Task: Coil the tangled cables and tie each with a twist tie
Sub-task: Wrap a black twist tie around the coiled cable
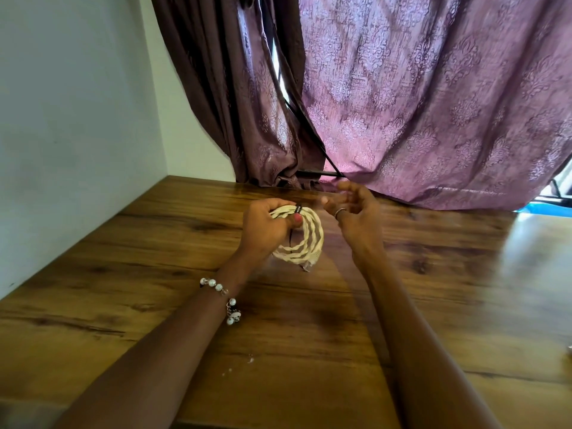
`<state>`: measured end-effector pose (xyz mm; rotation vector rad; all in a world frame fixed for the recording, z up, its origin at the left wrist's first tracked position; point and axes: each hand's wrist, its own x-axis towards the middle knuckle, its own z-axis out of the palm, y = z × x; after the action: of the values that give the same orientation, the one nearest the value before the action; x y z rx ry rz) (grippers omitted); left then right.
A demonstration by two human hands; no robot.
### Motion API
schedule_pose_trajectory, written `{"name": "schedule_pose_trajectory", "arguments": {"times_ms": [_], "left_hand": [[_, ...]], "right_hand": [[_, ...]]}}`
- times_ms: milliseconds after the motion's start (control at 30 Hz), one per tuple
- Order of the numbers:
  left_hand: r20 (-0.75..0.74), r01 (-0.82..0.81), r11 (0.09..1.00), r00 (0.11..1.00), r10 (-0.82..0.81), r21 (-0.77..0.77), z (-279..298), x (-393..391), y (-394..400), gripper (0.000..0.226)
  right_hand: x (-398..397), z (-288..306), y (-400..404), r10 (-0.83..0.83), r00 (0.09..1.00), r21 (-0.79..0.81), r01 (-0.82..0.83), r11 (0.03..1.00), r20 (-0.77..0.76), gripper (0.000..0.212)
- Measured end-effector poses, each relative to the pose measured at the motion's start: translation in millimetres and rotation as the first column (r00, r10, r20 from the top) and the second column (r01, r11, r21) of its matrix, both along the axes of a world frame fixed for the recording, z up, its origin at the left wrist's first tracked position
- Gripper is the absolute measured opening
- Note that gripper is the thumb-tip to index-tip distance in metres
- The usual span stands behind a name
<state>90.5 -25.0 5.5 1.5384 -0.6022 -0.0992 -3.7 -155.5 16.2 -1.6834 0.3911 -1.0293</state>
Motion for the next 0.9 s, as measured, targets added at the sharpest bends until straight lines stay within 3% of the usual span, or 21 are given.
{"name": "schedule_pose_trajectory", "arguments": {"times_ms": [33,100,200,267,367,533,600,767,900], "left_hand": [[-0.064,-0.016,1.0,0.998,0.016,-0.002,1.2,1.3,0.9,0.024],[-0.179,-0.01,1.0,0.984,0.007,-0.011,5.1,1.7,3.4,0.022],[-0.309,-0.002,1.0,0.951,-0.003,-0.016,10.1,-1.7,7.1,0.014],[-0.371,-0.022,1.0,0.929,0.017,-0.01,13.1,-1.9,10.4,0.01],[-0.421,-0.023,1.0,0.907,0.027,0.014,14.9,1.8,13.6,0.016],[-0.477,0.0,1.0,0.879,0.005,0.012,10.8,6.1,10.5,0.017],[-0.478,0.006,1.0,0.879,-0.008,-0.006,8.3,7.8,8.5,0.015],[-0.33,0.148,0.989,0.934,-0.138,0.003,1.1,9.8,11.1,0.016],[-0.215,0.224,0.973,0.954,-0.209,0.048,1.1,-1.7,11.0,0.019]], "right_hand": [[-3.0,4.7,1.8,0.038,0.999,-0.171,-0.033,0.985,0.025,0.031],[-5.3,9.5,9.3,0.163,0.984,-0.454,-0.177,0.873,-0.069,0.025],[4.0,0.8,14.5,0.067,0.961,-0.814,-0.262,0.519,-0.267,0.021],[10.0,-7.5,16.5,-0.007,0.953,-0.881,-0.279,0.383,-0.304,0.026],[9.1,-8.3,23.1,-0.062,0.964,-0.926,-0.23,0.301,-0.259,0.027],[16.2,-15.4,27.6,-0.101,0.99,-0.984,-0.082,0.158,-0.099,0.009],[18.3,-18.6,25.0,-0.059,0.994,-0.966,-0.073,0.249,-0.09,0.013],[20.3,-21.1,21.3,0.106,0.991,-0.682,-0.129,0.719,-0.076,0.012],[16.9,-14.1,19.5,0.174,0.984,-0.452,-0.175,0.875,-0.044,0.012]]}}
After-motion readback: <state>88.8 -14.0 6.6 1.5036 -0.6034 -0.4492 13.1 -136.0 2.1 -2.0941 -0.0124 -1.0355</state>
